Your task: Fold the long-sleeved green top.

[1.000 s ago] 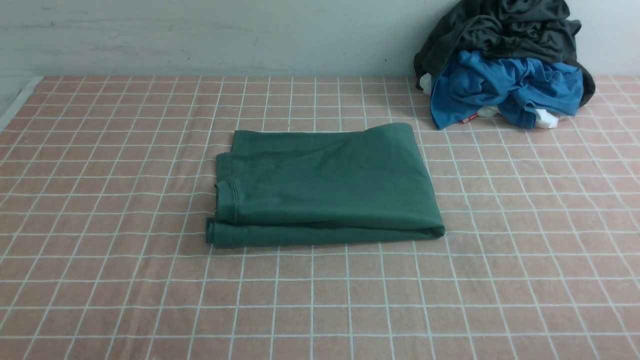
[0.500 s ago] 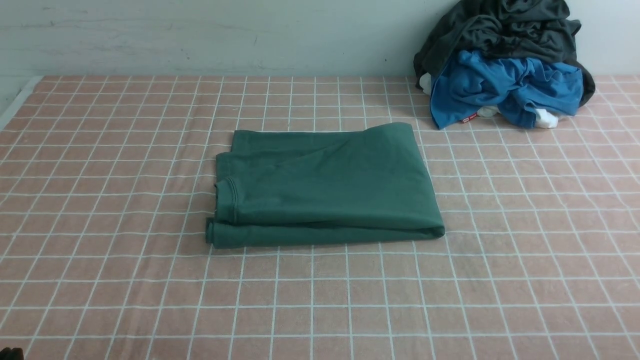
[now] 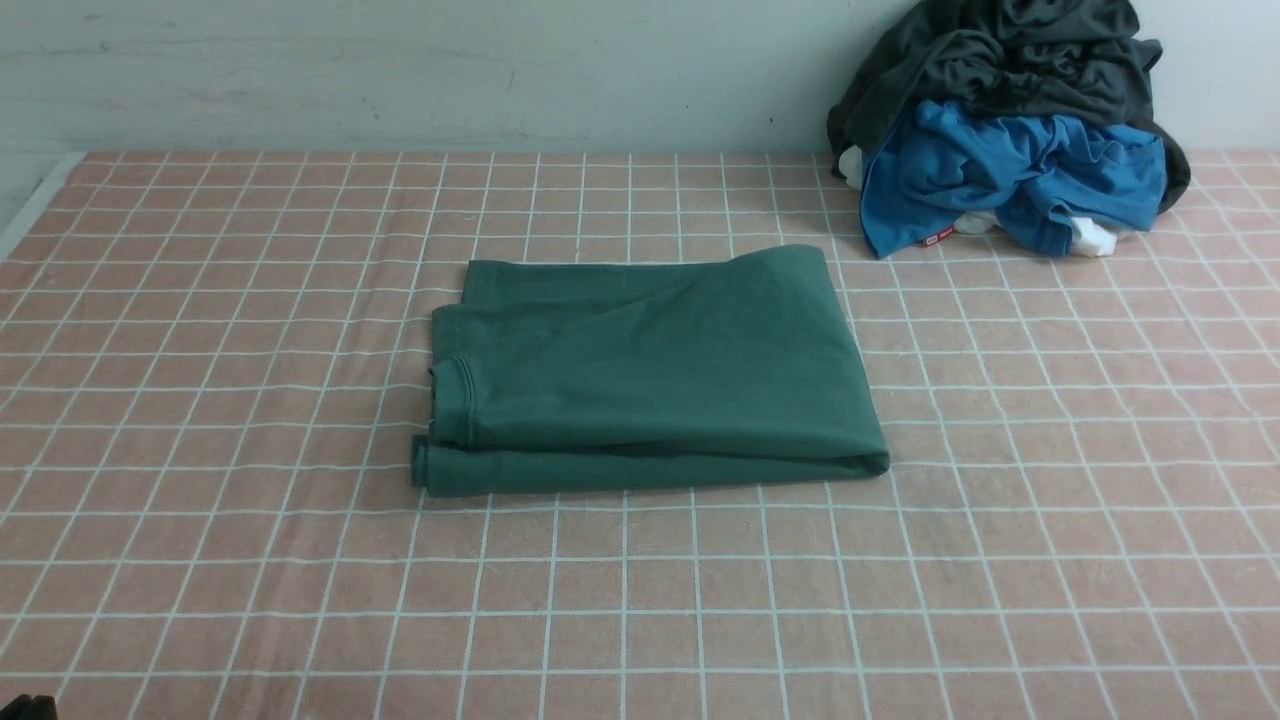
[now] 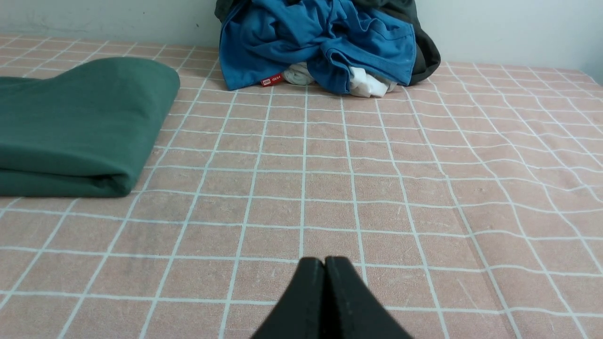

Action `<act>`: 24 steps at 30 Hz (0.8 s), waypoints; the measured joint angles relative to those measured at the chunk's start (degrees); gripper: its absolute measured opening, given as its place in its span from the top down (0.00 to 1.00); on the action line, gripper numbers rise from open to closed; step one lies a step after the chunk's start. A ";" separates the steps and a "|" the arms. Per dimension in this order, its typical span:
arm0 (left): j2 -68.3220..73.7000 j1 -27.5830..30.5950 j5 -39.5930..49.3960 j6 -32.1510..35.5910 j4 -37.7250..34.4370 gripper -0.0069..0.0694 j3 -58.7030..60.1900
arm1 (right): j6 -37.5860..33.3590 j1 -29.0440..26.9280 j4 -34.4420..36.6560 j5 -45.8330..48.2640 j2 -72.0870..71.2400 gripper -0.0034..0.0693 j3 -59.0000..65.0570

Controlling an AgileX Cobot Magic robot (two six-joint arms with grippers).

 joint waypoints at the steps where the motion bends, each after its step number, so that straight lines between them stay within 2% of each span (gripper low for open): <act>1: 0.00 0.00 0.00 0.00 0.00 0.92 0.00 | 0.00 0.00 0.00 0.00 0.00 0.97 0.00; 24: 0.00 0.00 0.00 0.06 -0.05 0.92 0.00 | 0.96 -0.19 0.00 0.00 0.00 0.97 0.00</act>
